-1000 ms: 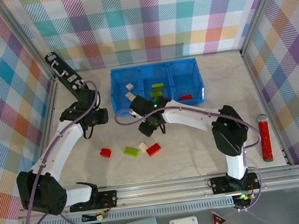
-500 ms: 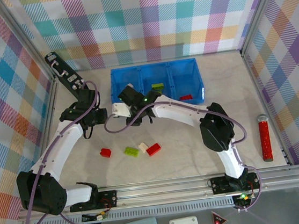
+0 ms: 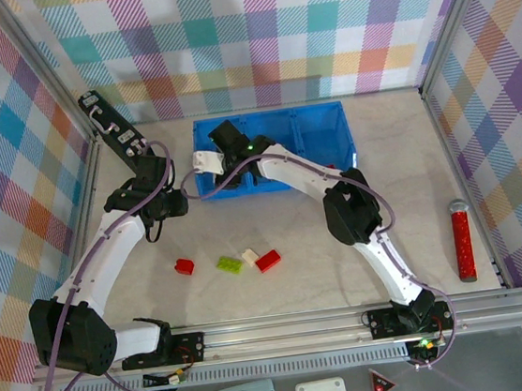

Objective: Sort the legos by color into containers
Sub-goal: Place the lego in the container.

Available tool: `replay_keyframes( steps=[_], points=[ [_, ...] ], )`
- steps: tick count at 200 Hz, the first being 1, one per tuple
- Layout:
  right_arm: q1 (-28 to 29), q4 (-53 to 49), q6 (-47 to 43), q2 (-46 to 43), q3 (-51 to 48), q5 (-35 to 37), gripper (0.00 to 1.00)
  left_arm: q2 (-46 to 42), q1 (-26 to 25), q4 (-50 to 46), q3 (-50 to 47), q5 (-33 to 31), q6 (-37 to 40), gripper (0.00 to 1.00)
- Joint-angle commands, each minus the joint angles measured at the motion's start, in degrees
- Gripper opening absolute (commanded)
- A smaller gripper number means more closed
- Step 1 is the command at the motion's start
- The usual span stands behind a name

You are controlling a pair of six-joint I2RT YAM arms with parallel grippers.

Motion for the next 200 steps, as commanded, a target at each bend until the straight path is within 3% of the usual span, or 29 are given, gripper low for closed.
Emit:
replay_keyframes(
  steps=[1, 78, 135, 200],
  points=[
    [-0.3, -0.8, -0.7, 3.6, 5.6, -2.6, 0.58, 0.0, 1.0, 1.0, -0.2, 0.7, 0.1, 0.5],
    [-0.7, -0.5, 0.4, 11.5, 13.5, -2.7, 0.65, 0.0, 1.0, 1.1, -0.2, 1.7, 0.0, 0.5],
    [-0.7, -0.9, 3.5, 9.4, 13.5, -3.6, 0.76, 0.4, 1.0, 1.0, -0.3, 1.7, 0.0, 0.5],
    [-0.3, -2.5, 5.8, 5.0, 11.6, -3.5, 0.76, 0.2, 1.0, 1.0, -0.4, 1.5, 0.1, 0.5]
  ],
)
